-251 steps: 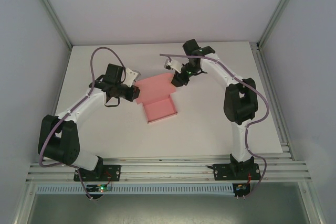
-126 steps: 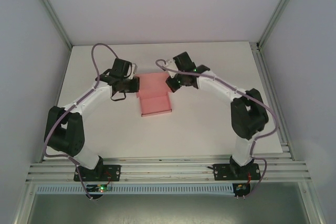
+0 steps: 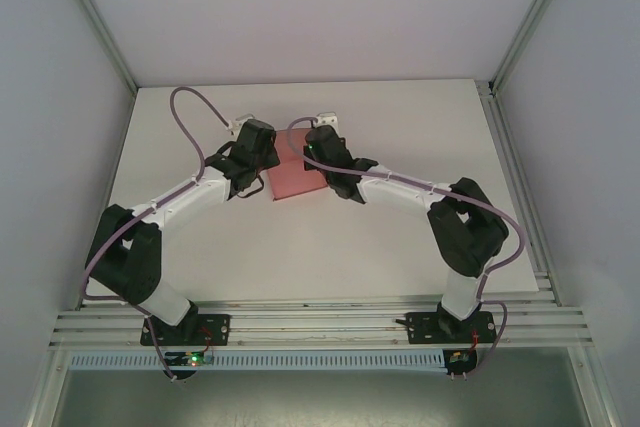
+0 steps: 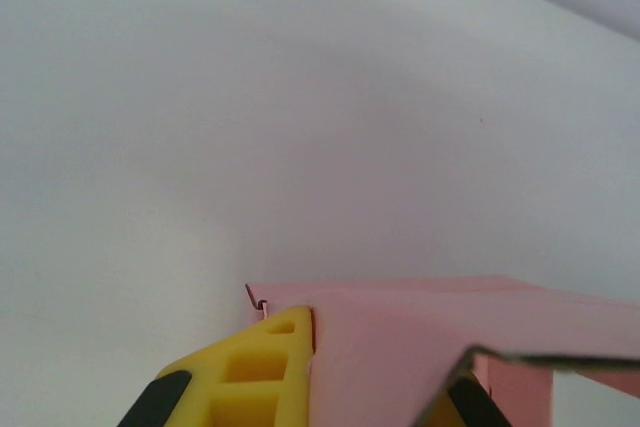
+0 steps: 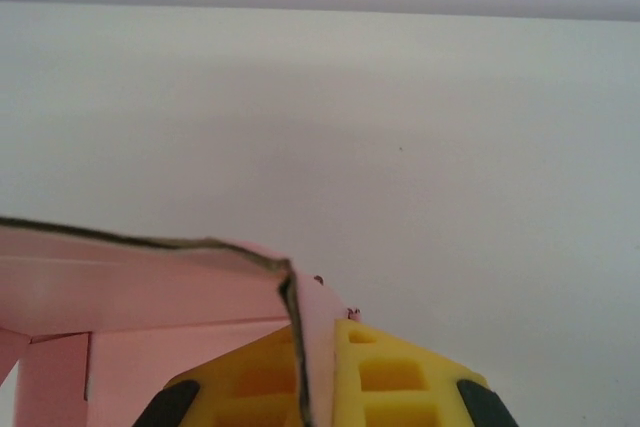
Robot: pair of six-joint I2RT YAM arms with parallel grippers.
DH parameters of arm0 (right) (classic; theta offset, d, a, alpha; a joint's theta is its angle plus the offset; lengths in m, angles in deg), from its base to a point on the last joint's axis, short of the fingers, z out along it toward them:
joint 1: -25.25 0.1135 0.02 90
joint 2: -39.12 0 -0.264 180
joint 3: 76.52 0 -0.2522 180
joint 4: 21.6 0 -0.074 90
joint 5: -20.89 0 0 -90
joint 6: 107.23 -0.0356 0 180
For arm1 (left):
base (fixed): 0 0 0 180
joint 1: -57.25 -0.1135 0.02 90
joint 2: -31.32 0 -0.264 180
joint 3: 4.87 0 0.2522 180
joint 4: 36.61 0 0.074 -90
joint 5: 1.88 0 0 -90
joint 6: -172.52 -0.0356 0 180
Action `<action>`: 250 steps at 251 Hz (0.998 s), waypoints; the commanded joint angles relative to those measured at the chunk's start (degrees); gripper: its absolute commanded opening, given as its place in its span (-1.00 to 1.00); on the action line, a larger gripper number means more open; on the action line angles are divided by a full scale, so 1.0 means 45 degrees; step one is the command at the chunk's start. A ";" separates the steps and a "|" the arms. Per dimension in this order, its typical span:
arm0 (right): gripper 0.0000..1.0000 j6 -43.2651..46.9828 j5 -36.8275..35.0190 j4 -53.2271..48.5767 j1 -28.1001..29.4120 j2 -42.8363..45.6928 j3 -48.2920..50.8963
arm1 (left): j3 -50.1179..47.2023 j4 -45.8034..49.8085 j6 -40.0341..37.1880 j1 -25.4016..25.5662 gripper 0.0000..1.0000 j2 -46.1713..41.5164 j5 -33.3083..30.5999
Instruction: Assemble paper box
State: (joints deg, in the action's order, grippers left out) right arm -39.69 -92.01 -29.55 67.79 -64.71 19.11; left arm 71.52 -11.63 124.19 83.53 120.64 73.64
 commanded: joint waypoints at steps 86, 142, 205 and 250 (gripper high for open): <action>-1.00 0.0135 0.1492 0.3817 -0.0443 -0.0336 0.1838 | 0.0555 -0.2109 -0.0652 0.0023 -0.97 0.1570 0.3103; -1.00 0.0771 0.2659 0.5848 -0.0402 -0.0318 0.3289 | -0.0365 -0.3899 -0.0799 0.0019 -0.97 0.1707 0.3812; -1.00 0.1519 0.2806 0.7975 -0.0294 0.0236 0.5477 | -0.2685 -0.6381 -0.0678 0.0087 -0.98 0.1758 0.4771; -1.00 0.1845 0.2209 0.8684 0.0075 0.0425 0.6642 | -0.3669 -0.6409 -0.1297 0.0461 -0.87 0.1131 0.5180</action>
State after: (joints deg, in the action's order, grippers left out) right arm -32.43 -87.31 6.01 64.99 -63.27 45.53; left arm 58.73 -40.83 118.70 82.70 126.87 85.93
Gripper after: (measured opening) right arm 0.050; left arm 0.057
